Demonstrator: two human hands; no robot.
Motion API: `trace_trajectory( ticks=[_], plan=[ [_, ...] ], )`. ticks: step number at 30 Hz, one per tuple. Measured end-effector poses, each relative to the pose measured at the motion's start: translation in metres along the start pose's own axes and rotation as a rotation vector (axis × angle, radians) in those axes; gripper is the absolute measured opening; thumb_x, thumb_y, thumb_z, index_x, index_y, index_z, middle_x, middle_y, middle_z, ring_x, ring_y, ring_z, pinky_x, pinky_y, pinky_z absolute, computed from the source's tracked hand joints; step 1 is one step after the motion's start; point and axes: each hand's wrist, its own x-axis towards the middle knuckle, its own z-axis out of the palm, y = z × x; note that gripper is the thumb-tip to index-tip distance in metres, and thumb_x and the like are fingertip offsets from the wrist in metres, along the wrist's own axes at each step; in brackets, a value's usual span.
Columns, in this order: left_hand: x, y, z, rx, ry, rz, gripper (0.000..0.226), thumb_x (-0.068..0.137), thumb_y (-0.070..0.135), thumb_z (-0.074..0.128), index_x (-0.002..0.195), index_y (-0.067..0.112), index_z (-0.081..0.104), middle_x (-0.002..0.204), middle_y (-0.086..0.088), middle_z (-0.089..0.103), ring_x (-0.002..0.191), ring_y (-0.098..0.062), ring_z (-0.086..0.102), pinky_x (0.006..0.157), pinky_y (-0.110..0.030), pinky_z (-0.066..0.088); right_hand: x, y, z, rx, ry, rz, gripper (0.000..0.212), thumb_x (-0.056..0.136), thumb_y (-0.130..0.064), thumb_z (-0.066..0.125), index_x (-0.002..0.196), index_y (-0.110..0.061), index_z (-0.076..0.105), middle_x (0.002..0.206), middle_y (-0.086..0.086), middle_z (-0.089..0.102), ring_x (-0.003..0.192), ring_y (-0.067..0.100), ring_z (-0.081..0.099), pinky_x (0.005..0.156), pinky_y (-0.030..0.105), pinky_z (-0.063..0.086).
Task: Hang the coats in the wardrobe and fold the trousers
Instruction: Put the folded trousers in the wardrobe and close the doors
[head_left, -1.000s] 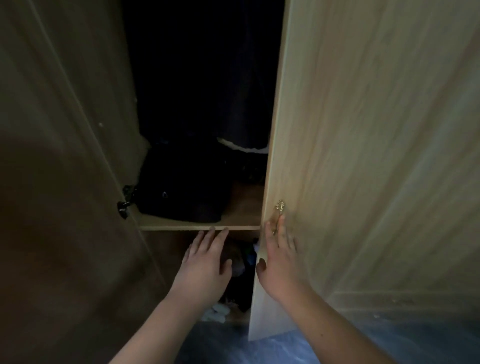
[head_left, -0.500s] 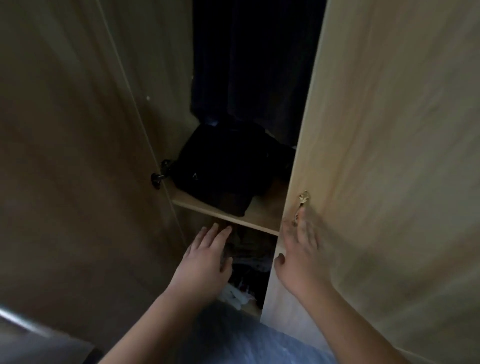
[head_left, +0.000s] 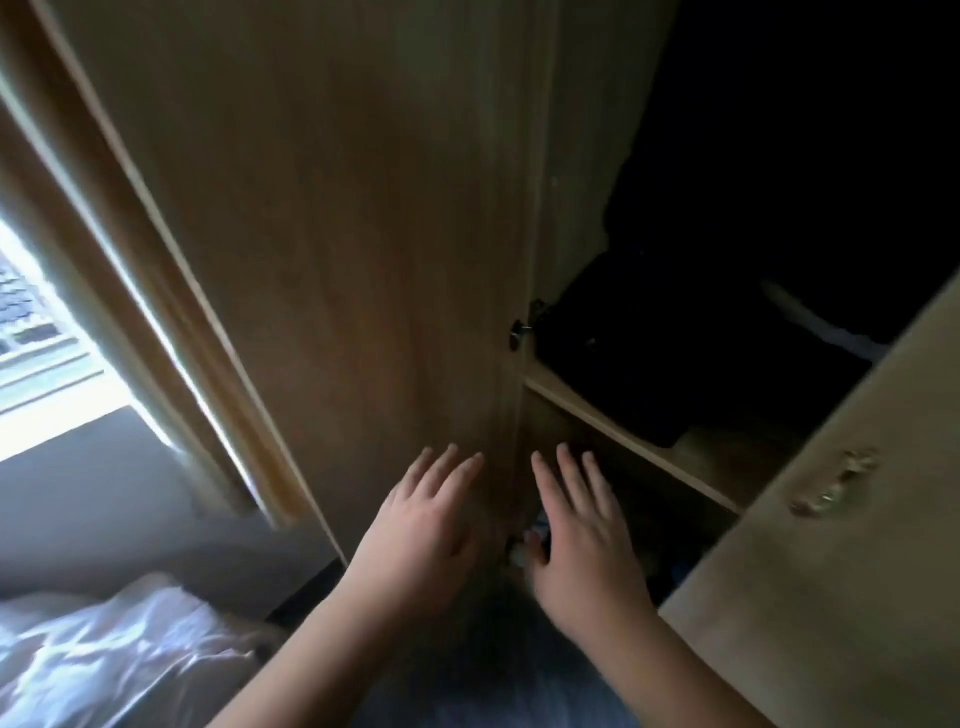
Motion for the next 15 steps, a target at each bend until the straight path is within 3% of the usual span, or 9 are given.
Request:
trace_trajectory(
  ticks=[4, 6, 9, 12, 15],
  plan=[
    [-0.048, -0.064, -0.042, -0.032, 0.07, -0.123, 0.068, 0.086, 0.046, 0.028, 0.151, 0.031, 0.028, 0.156, 0.01, 0.034, 0.15, -0.02, 0.02, 0.121, -0.037, 0.022, 0.018, -0.073, 0.021, 0.018, -0.026, -0.089, 0.076, 0.099, -0.048, 0.04, 0.159, -0.033, -0.004, 0.168, -0.007, -0.007, 0.153, 0.017, -0.013, 0.116, 0.029, -0.013],
    [-0.069, -0.099, -0.06, -0.048, 0.118, -0.191, 0.054, 0.092, 0.042, 0.045, 0.145, 0.031, 0.038, 0.147, 0.012, 0.045, 0.145, -0.016, 0.029, 0.118, -0.031, 0.028, 0.024, -0.109, 0.035, 0.045, -0.044, -0.098, 0.076, 0.099, -0.047, 0.042, 0.159, -0.035, -0.004, 0.167, -0.009, -0.006, 0.153, 0.015, -0.013, 0.116, 0.028, -0.01],
    [-0.083, -0.15, -0.074, 0.0, 0.107, -0.236, 0.049, 0.093, 0.039, 0.05, 0.139, 0.026, 0.042, 0.138, 0.008, 0.051, 0.134, -0.018, 0.041, 0.108, -0.031, 0.038, 0.031, -0.154, 0.052, 0.078, -0.067, -0.077, 0.078, 0.098, -0.044, 0.047, 0.158, -0.037, -0.001, 0.168, -0.01, -0.001, 0.153, 0.012, -0.011, 0.119, 0.028, -0.003],
    [-0.069, -0.189, -0.078, -0.001, 0.041, -0.274, 0.061, 0.092, 0.038, 0.056, 0.145, 0.021, 0.032, 0.143, 0.0, 0.046, 0.133, -0.023, 0.04, 0.108, -0.035, 0.039, 0.032, -0.184, 0.061, 0.128, -0.044, -0.026, 0.08, 0.098, -0.04, 0.05, 0.158, -0.036, -0.001, 0.167, -0.01, 0.001, 0.153, 0.011, -0.01, 0.115, 0.024, -0.006],
    [-0.036, -0.202, -0.079, -0.097, -0.011, -0.234, 0.082, 0.094, 0.039, 0.058, 0.156, 0.03, 0.005, 0.162, -0.003, 0.021, 0.149, -0.027, 0.02, 0.12, -0.044, 0.027, 0.025, -0.194, 0.065, 0.128, -0.014, 0.019, 0.081, 0.097, -0.039, 0.052, 0.158, -0.035, 0.0, 0.167, -0.01, 0.0, 0.153, 0.012, -0.009, 0.116, 0.024, -0.004]
  ],
)
